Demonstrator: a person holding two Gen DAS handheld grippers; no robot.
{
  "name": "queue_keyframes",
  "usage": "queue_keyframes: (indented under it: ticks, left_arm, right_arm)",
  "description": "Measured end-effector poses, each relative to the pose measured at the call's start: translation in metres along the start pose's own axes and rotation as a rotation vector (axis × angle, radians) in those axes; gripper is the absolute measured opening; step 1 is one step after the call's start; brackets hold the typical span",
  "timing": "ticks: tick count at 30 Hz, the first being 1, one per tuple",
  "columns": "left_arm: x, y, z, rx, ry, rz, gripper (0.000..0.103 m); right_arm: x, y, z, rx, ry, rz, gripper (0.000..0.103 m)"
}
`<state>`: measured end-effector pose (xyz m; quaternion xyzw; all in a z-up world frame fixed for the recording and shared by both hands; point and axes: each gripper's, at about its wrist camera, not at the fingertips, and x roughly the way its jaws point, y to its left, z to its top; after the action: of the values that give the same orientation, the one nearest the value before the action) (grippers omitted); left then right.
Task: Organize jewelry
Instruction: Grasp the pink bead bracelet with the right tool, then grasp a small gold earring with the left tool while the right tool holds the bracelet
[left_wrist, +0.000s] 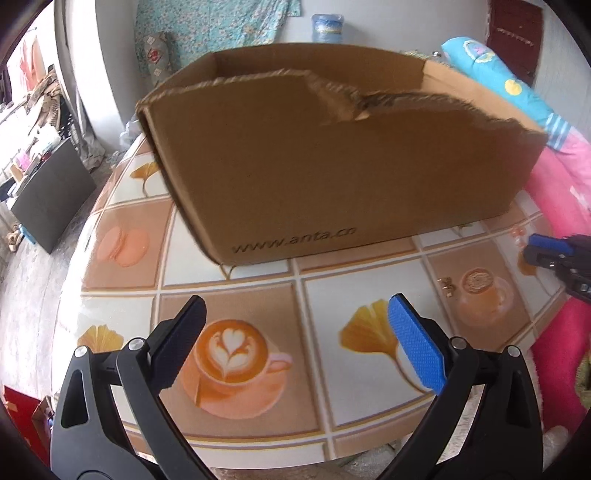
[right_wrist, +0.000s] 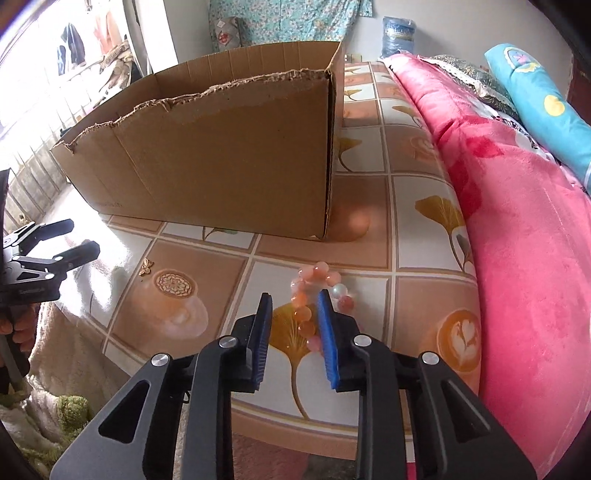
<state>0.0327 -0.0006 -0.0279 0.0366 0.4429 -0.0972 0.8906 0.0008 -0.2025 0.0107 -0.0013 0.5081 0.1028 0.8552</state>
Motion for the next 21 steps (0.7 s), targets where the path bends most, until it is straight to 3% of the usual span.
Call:
queue_keyframes:
  ticks: [5, 11, 17, 21]
  left_arm:
    - [-0.011, -0.03, 0.006, 0.079, -0.06, -0.149, 0.094]
    - [-0.002, -0.063, 0.006, 0.184, -0.028, -0.243, 0.058]
    - [0.007, -0.083, 0.002, 0.299, 0.016, -0.268, 0.032]
    - [0.011, -0.084, 0.004, 0.384, 0.036, -0.268, 0.023]
  right_arm:
    - [0.006, -0.004, 0.001, 0.006, 0.006, 0.012, 0.018]
    - [0.009, -0.015, 0.004, 0.03, 0.007, 0.048, 0.012]
    - [0.01, -0.021, 0.002, 0.041, -0.003, 0.089, 0.011]
    - [0.009, -0.025, 0.001, 0.05, -0.006, 0.123, 0.011]
